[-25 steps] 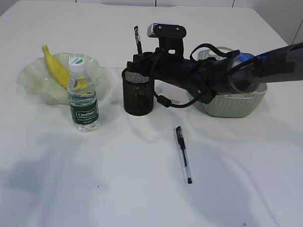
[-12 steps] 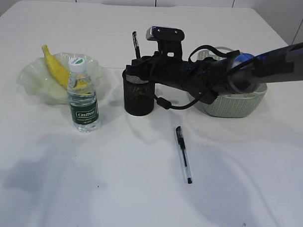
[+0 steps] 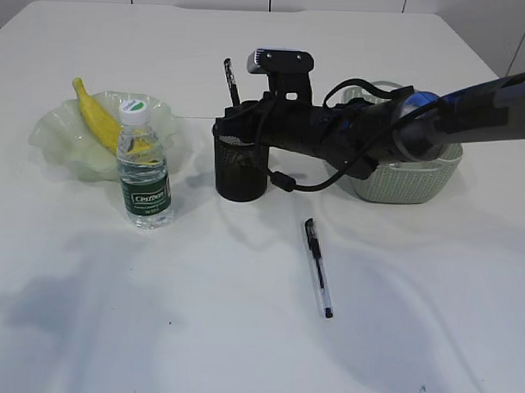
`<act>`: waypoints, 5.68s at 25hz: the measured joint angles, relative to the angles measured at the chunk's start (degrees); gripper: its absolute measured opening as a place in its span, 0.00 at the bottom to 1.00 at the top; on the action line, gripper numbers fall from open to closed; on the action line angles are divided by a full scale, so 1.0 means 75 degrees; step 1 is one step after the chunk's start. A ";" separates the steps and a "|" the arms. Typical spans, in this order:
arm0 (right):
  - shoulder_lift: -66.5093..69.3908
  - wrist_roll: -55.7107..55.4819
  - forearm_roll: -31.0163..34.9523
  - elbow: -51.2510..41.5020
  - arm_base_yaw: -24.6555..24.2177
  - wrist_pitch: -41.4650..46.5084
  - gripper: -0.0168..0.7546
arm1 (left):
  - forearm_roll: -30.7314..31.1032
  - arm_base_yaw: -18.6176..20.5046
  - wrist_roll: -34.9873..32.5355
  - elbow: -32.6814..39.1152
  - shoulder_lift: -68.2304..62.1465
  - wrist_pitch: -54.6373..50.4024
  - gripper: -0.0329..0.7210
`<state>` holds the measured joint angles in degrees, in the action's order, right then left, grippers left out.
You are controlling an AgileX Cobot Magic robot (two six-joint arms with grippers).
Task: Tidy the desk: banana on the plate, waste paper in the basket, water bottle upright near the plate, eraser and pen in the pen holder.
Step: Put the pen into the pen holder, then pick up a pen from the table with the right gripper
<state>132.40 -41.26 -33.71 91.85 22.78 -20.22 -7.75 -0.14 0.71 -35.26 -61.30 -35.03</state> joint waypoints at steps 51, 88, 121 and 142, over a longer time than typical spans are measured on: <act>0.0000 -0.0017 -0.0075 0.0032 0.0000 0.0211 0.15 | 0.0000 0.0000 0.0000 0.0000 0.0000 0.0000 0.56; -0.0028 -0.0256 -0.0246 0.0066 0.0000 0.0469 0.17 | -0.0070 0.0000 0.0000 0.0000 0.0000 -0.0014 0.53; -0.1312 -0.0657 -0.0901 0.0020 0.0000 0.2123 0.33 | -0.0087 0.0000 0.0000 0.0000 0.0000 -0.0042 0.53; -0.3536 0.3129 0.1052 -0.0589 0.0882 0.6758 0.33 | -0.0090 0.0000 0.0000 0.0000 0.0000 -0.0261 0.53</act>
<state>105.88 -17.79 -25.82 87.43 29.40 30.47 -8.42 -0.14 0.71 -35.26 -61.30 -36.99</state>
